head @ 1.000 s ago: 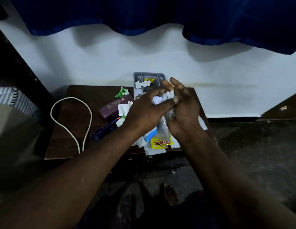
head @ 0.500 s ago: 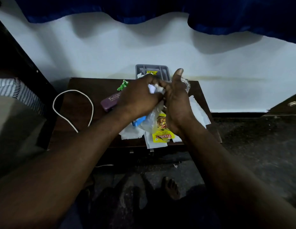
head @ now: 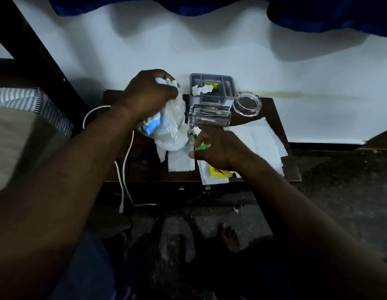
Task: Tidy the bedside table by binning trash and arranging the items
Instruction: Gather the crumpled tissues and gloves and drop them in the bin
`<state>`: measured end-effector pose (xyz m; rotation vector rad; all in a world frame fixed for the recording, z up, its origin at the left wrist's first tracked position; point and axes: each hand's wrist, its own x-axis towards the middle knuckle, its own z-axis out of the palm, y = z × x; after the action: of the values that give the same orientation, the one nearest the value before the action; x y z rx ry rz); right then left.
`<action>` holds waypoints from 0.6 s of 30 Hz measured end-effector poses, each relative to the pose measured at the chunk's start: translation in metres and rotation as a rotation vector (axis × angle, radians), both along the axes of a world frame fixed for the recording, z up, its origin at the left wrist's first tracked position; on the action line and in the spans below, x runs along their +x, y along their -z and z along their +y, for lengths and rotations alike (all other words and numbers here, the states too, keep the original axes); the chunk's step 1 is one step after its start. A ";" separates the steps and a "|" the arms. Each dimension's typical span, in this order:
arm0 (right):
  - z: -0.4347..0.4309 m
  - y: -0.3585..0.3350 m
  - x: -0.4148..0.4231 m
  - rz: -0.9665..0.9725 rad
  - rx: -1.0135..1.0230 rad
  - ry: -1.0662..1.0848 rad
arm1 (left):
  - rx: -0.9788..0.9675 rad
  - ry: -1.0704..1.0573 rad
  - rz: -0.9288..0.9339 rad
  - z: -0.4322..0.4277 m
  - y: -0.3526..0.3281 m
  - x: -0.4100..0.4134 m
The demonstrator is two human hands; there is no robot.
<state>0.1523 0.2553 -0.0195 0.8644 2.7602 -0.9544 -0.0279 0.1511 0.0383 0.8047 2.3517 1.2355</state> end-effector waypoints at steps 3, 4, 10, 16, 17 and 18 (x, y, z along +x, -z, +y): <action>-0.004 0.000 -0.007 0.023 -0.019 0.046 | 0.081 -0.090 -0.080 -0.005 -0.002 -0.007; -0.005 -0.001 -0.010 0.041 -0.053 0.089 | 0.107 -0.104 -0.114 -0.006 -0.003 -0.009; -0.014 0.001 -0.020 0.147 -0.227 0.056 | 0.173 -0.085 -0.258 -0.015 -0.002 -0.011; -0.021 0.002 -0.028 0.060 -0.151 -0.053 | 0.081 -0.074 -0.197 -0.015 0.001 -0.012; -0.020 -0.001 -0.030 0.062 -0.128 -0.042 | 0.059 -0.054 -0.184 -0.016 0.001 -0.010; -0.018 -0.005 -0.031 0.081 -0.127 -0.012 | 0.044 -0.034 -0.179 -0.017 0.001 -0.009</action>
<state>0.1208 0.2371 -0.0147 0.8053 2.7314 -1.1725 -0.0371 0.1344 0.0374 0.6406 2.2102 1.3198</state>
